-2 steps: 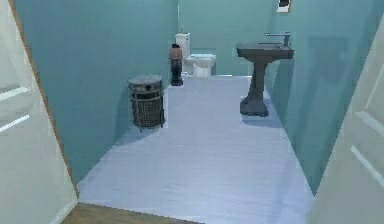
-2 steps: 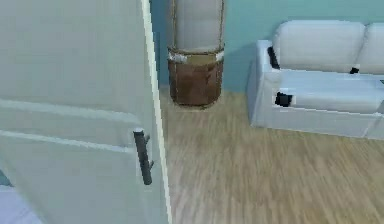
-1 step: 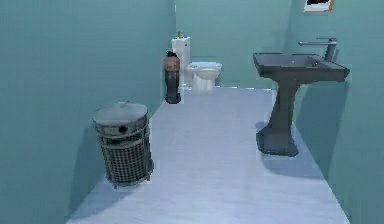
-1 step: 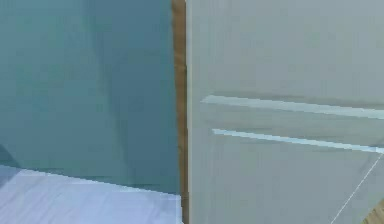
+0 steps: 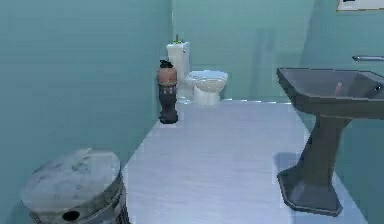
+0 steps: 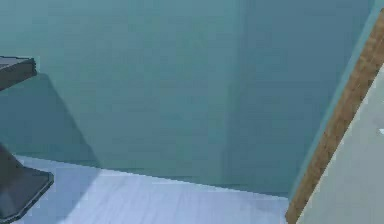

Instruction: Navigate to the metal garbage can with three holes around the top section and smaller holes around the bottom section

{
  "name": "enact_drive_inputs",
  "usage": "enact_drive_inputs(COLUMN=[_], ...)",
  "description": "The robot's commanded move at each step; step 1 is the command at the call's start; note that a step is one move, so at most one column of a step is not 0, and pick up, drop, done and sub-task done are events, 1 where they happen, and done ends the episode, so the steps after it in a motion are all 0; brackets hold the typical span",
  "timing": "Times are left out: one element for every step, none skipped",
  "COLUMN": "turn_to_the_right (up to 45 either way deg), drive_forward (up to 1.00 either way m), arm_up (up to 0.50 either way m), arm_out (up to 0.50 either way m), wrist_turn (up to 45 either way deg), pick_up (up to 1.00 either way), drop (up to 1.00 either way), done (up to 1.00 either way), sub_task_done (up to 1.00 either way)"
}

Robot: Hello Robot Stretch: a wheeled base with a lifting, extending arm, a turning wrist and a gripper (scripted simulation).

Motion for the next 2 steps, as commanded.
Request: enact_drive_inputs(turn_to_the_right=[-33.0, 0.0], drive_forward=[0.0, 0.0], arm_up=[0.0, 0.0], arm_out=[0.0, 0.0], wrist_turn=[0.0, 0.0], pick_up=[0.0, 0.0], drop=[0.0, 0.0], done=[0.0, 1.0], sub_task_done=[0.0, 0.0])
